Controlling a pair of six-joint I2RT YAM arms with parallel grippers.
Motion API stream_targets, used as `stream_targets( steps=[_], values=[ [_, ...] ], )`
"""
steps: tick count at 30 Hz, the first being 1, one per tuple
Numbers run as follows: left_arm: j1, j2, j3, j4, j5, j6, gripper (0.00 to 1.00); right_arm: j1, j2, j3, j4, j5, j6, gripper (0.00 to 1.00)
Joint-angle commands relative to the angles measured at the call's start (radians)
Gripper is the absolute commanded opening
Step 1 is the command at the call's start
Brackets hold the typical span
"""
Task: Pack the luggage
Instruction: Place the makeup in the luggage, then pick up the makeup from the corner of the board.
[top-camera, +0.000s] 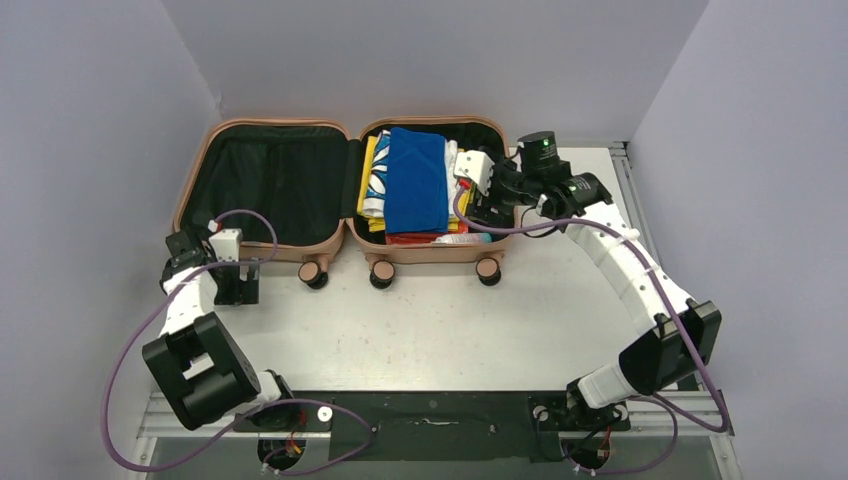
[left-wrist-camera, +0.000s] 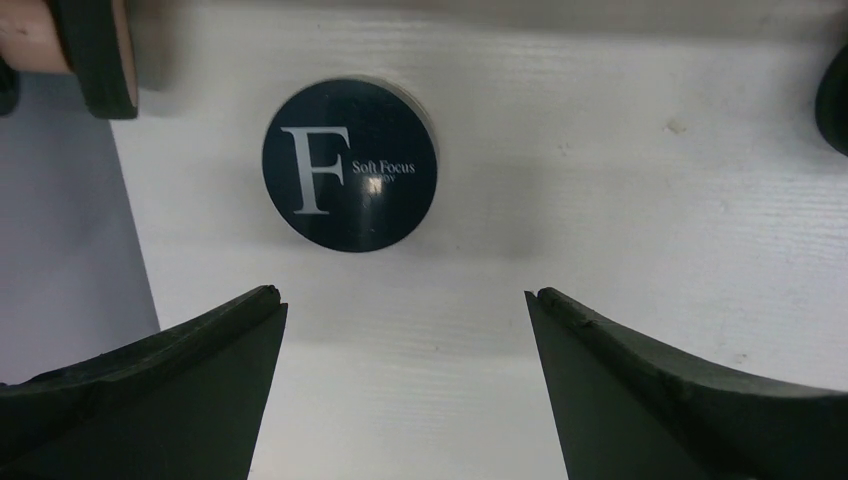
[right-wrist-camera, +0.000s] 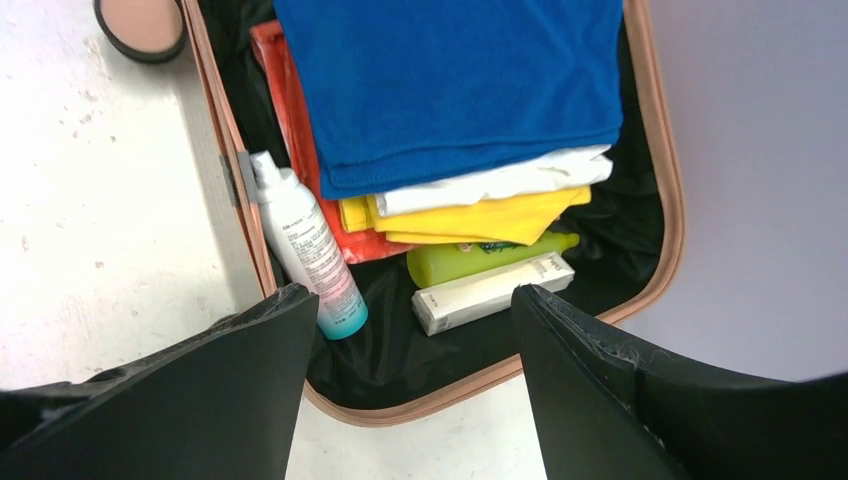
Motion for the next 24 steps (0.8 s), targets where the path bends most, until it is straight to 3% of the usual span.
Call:
stream_targets(
  steps=[1,14,24],
  values=[
    [0.006,0.017,-0.004,0.174,0.006,-0.014,0.96,0.007,-0.060,-0.037,0.058,-0.058,0.050,0.72],
    [0.067,0.215,0.032,0.279,0.096,0.012,0.96,0.007,-0.106,-0.082,0.064,-0.059,0.085,0.72],
    [0.075,0.274,0.035,0.346,0.123,0.009,0.96,0.007,-0.103,-0.096,0.072,-0.077,0.117,0.72]
  ],
)
